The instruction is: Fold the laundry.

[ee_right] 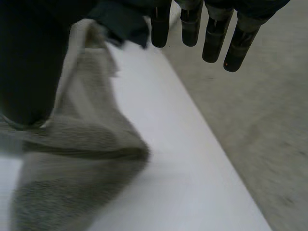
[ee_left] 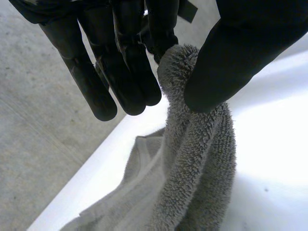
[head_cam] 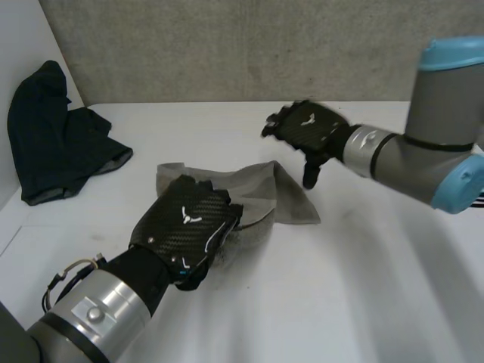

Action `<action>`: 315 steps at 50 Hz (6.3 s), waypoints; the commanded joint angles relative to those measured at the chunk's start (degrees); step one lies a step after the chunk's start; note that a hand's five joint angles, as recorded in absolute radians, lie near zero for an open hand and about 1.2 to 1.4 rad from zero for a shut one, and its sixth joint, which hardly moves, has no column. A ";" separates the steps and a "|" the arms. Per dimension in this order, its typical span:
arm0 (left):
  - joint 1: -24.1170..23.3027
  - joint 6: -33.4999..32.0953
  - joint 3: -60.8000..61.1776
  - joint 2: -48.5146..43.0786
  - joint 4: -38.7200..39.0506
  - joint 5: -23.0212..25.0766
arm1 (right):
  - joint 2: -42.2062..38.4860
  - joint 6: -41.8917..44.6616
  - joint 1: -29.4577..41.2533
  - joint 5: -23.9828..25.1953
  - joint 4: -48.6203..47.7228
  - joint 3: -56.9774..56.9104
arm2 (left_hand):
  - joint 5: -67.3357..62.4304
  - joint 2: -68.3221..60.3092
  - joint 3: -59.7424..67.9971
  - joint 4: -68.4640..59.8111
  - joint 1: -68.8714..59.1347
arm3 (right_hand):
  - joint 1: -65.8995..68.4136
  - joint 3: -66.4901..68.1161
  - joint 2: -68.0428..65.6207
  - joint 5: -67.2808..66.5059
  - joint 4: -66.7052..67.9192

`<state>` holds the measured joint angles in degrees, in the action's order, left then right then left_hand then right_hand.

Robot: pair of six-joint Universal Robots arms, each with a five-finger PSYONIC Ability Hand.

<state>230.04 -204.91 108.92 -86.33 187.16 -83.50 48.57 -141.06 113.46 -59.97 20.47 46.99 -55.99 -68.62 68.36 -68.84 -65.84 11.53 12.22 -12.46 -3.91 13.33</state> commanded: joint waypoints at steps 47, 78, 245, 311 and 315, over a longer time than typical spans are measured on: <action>9.03 -1.81 -21.83 -11.22 20.43 -10.02 | 15.24 -20.15 2.20 -19.32 -16.96 8.60 | -14.01 -11.38 11.64 -11.16 -14.16 | 68.47 67.78 -67.54 -66.09 66.67; 1.11 -2.25 -1.95 3.02 14.81 -9.58 | -11.38 -20.22 7.38 2.58 7.57 -4.54 | -14.01 -11.38 11.64 -11.16 -14.16 | -1.53 -2.22 2.46 3.91 -3.33; 12.54 -28.61 -25.25 -36.98 -0.84 10.29 | 13.92 15.91 -8.17 -1.90 -3.77 38.10 | -14.01 -11.38 11.64 -11.16 -14.16 | 66.53 65.84 -65.60 -64.15 64.73; 19.40 12.33 -14.26 -0.51 1.62 -4.12 | 41.05 -8.17 -11.86 -6.54 0.63 26.38 | -14.01 -11.38 11.64 -11.16 -14.16 | 68.47 67.78 -67.54 -66.09 66.67; 19.40 15.59 -13.73 2.13 0.75 -4.92 | 47.84 -7.13 -11.68 -9.72 0.45 30.52 | -14.01 -11.38 11.64 -11.16 -14.16 | 68.47 67.78 -67.54 -66.09 66.67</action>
<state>249.56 -194.70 94.65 -88.60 188.92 -86.89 85.82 -147.47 101.99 -64.73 22.30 71.94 -56.13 -68.61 68.29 -68.82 -64.61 56.42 67.42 -66.90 -56.66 68.04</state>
